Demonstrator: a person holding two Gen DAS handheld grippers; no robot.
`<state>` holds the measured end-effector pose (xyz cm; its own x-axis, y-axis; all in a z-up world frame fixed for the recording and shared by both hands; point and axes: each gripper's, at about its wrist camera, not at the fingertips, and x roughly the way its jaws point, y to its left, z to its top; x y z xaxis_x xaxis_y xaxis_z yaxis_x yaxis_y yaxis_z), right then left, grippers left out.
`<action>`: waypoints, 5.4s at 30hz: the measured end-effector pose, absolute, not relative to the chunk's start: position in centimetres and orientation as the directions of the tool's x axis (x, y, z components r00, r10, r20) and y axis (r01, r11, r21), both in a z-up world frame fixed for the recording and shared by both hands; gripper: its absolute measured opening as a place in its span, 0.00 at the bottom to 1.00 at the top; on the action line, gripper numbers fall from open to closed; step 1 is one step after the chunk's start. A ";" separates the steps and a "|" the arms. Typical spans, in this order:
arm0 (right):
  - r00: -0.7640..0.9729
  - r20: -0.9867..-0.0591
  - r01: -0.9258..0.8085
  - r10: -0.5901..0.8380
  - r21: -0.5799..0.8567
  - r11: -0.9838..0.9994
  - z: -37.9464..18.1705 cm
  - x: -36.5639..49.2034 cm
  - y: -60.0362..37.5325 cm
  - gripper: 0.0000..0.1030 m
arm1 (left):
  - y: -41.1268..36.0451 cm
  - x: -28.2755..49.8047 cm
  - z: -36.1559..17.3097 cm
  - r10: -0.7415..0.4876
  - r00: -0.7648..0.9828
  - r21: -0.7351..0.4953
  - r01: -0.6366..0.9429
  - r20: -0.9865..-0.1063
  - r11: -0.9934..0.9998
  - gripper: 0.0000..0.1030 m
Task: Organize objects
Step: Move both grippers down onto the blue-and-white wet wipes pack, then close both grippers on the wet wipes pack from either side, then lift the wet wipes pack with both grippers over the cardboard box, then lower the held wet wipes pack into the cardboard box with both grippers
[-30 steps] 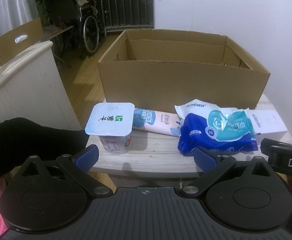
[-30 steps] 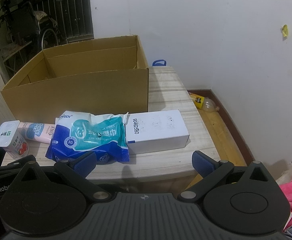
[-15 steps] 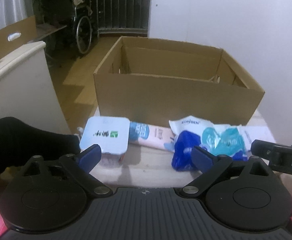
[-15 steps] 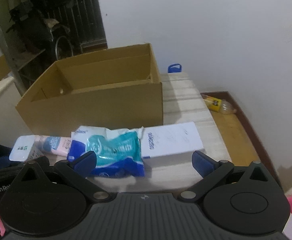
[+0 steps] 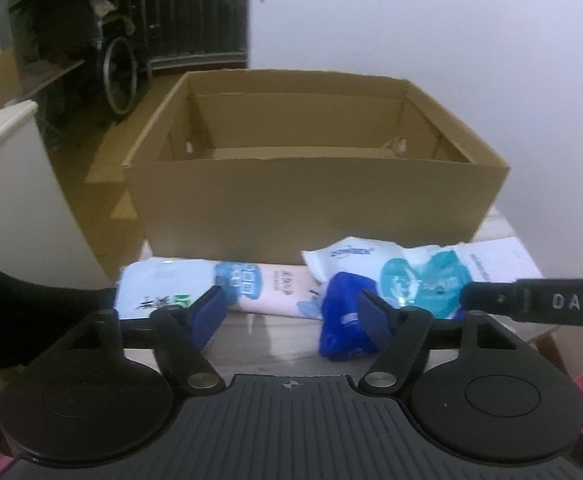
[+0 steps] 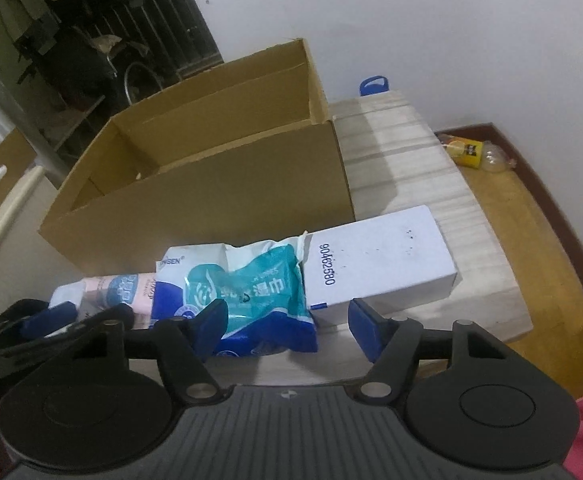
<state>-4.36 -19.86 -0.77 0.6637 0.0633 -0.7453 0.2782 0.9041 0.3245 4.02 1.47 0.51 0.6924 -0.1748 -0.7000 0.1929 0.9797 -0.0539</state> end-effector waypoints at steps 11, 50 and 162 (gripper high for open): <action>0.641 -0.745 0.260 0.184 0.437 0.861 -2.2 -3.3 -20.5 0.46 | 0.2 6.2 -1.2 -0.313 0.569 -0.180 0.278 -0.761 0.943 0.52; 0.589 -0.765 0.272 0.261 0.491 0.827 -3.1 -3.2 -21.1 0.50 | 1.1 8.0 -2.5 -0.353 0.442 -0.292 0.200 -0.825 0.935 0.53; 0.512 -0.779 0.188 0.363 0.514 0.837 -3.4 26.3 -17.7 0.34 | -2.3 25.7 -0.2 0.095 0.544 0.386 0.451 -0.834 0.805 0.15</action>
